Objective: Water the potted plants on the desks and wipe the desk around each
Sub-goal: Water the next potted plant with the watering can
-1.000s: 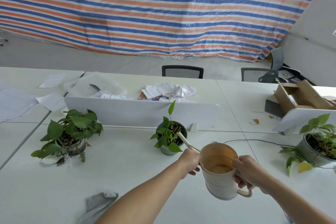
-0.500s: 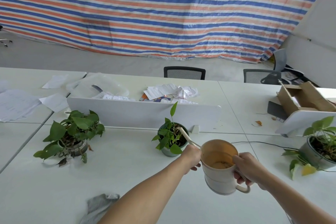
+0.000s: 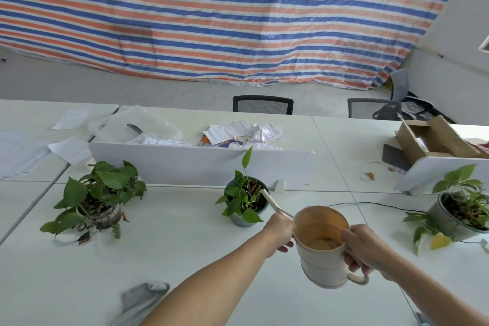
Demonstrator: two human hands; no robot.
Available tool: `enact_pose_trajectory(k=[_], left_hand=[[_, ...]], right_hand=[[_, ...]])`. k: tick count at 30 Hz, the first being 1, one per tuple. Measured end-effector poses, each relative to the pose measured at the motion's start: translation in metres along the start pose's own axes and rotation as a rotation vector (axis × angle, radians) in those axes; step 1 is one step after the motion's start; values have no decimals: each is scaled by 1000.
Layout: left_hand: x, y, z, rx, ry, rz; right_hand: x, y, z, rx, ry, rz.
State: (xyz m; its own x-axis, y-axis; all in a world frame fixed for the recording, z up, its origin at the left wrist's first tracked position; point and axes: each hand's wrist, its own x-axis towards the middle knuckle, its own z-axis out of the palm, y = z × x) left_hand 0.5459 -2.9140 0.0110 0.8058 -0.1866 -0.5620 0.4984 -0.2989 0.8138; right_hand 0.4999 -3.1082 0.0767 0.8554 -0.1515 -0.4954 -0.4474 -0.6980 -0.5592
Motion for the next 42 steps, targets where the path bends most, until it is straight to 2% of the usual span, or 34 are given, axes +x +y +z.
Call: enact_pose_trajectory(k=[16,28,42], left_hand=[[4,0,-23,-13,78,-15],[14,14,-2,4,32,-18],[7,-2,-1,11,40,-24]], right_hand=[[10,-26,12,-4,-32,-35],[15,-11,-4,30,16,12],[9,-4,5,42,-23,21]])
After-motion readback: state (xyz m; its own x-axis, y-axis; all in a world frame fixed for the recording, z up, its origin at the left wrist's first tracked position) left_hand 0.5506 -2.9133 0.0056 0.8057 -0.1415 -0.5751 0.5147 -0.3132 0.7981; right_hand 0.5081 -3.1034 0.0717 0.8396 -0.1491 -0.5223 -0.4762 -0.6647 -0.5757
